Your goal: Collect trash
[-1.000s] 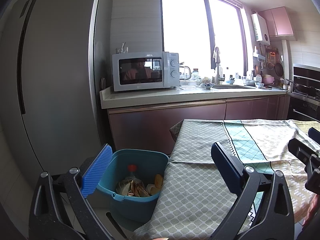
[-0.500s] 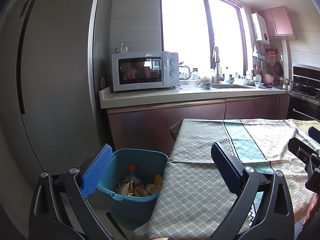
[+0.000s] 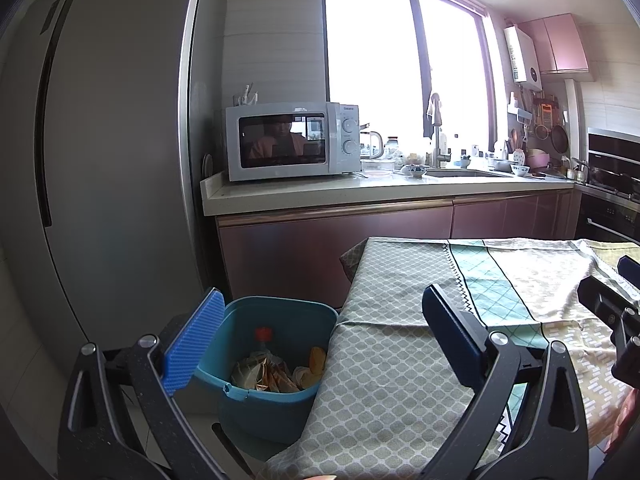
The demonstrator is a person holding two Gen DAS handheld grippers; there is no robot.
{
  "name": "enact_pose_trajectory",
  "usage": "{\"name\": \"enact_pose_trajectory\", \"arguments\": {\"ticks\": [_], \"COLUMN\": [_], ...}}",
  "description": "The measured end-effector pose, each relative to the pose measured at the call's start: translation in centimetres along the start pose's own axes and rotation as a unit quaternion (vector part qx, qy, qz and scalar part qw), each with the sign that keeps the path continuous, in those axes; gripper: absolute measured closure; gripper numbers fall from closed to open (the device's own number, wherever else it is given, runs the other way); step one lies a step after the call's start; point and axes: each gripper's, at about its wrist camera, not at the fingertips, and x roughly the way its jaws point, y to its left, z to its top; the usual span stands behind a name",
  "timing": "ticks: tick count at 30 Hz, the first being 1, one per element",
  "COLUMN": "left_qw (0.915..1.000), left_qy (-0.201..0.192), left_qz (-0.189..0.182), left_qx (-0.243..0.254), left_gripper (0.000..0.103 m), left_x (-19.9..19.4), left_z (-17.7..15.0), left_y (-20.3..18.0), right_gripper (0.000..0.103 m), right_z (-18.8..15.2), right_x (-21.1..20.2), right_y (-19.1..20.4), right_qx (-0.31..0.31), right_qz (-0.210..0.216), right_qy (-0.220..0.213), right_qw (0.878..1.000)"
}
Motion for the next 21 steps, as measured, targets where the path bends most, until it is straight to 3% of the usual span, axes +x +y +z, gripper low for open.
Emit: {"name": "enact_pose_trajectory", "arguments": {"ticks": [11, 21], "left_qw": [0.9999, 0.9961], "left_qy": [-0.010, 0.073], "left_qz": [-0.001, -0.049], "left_qx": [0.003, -0.010], "left_gripper": [0.006, 0.005], "left_x": [-0.3, 3.2], "left_z": [0.2, 0.6], "left_y": [-0.4, -2.3], "right_gripper": [0.006, 0.006], "right_z": [-0.1, 0.1], "right_x": [0.0, 0.7], "right_y": [-0.1, -2.0], "right_qx": [0.002, 0.007], "right_qz": [-0.001, -0.012], "right_qy": [0.002, 0.021], "right_qw": [1.000, 1.000]}}
